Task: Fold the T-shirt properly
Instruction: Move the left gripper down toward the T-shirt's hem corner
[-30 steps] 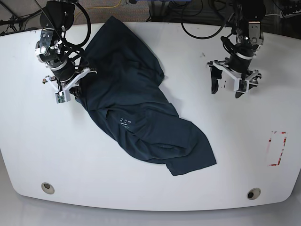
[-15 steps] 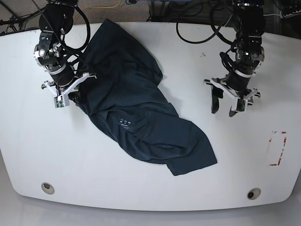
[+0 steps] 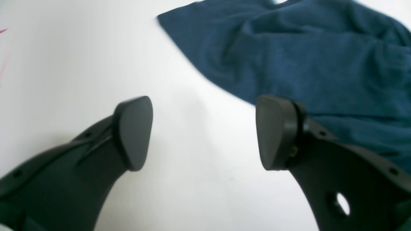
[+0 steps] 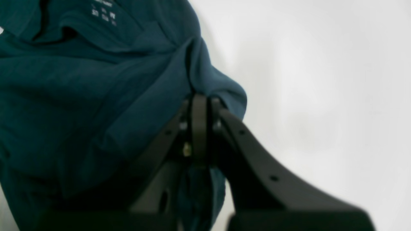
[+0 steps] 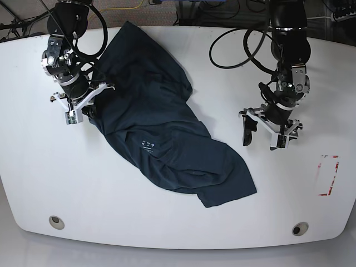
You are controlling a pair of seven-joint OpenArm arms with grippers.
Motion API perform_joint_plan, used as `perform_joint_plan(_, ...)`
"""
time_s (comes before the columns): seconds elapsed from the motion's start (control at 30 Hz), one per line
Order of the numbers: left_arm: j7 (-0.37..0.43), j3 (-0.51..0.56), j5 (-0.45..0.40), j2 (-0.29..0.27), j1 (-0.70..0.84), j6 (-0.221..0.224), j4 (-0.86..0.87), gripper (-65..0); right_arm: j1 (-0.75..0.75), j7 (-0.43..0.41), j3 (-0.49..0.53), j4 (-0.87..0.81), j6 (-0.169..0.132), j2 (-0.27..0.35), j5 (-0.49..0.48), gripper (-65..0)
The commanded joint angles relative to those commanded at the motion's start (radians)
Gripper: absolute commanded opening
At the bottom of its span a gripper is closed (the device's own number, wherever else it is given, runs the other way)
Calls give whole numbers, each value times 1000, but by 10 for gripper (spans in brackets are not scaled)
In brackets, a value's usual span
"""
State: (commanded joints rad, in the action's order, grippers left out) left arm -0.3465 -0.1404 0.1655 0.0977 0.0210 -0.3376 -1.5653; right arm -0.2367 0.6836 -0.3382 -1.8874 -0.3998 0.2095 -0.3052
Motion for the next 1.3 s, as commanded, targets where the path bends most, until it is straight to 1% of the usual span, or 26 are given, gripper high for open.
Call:
perform_joint_plan(0.13, 2, -7, -2, -8, -15, -18, 38, -177, -2, 6, -1, -2, 0, -1, 1, -650)
perform_joint_plan(0.2, 4, -17, -6, -4, -50, -3, 91, -154, -8, 11, 3, -13, 0, -1, 3, -650)
perform_joint_plan(0.3, -11, -22, -9, 2, -75, 14, 110, -128, -14, 20, 4, -23, -1, -1, 5, -644)
perform_joint_plan(0.33, -56, -11, -30, -3, 37, -10, 79, -174, -39, 37, 24, 30, 8, -52, 16, -637)
perform_joint_plan(0.5, -82, -9, -53, 18, 70, -10, 78, -172, -33, 84, 23, 28, 5, -77, 22, -637)
perform_joint_plan(0.63, -81, -9, -53, 18, 73, -10, 76, -172, -33, 83, 23, 21, 5, -83, 24, -637)
perform_joint_plan(0.83, -82, -12, -53, 21, 72, -11, -17, -171, -26, 81, 21, 19, 2, -83, 24, -637)
perform_joint_plan(1.0, -89, -12, -59, 23, 70, -11, -122, -164, -26, 86, 23, -28, 6, -81, 24, -637)
perform_joint_plan(1.1, -130, -12, -59, 26, 63, -11, -149, -144, -26, 87, 23, -37, 5, -81, 19, -637)
perform_joint_plan(1.13, -168, -12, -56, 29, 43, -11, -155, -138, -23, 87, 23, -44, 5, -81, 19, -637)
perform_joint_plan(1.23, -224, -12, -51, 33, 4, -11, -165, -135, -14, 87, 23, -67, 5, -81, 22, -637)
perform_joint_plan(1.3, -228, -12, -51, 35, -3, -11, -160, -135, -10, 90, 23, -71, 6, -81, 22, -637)
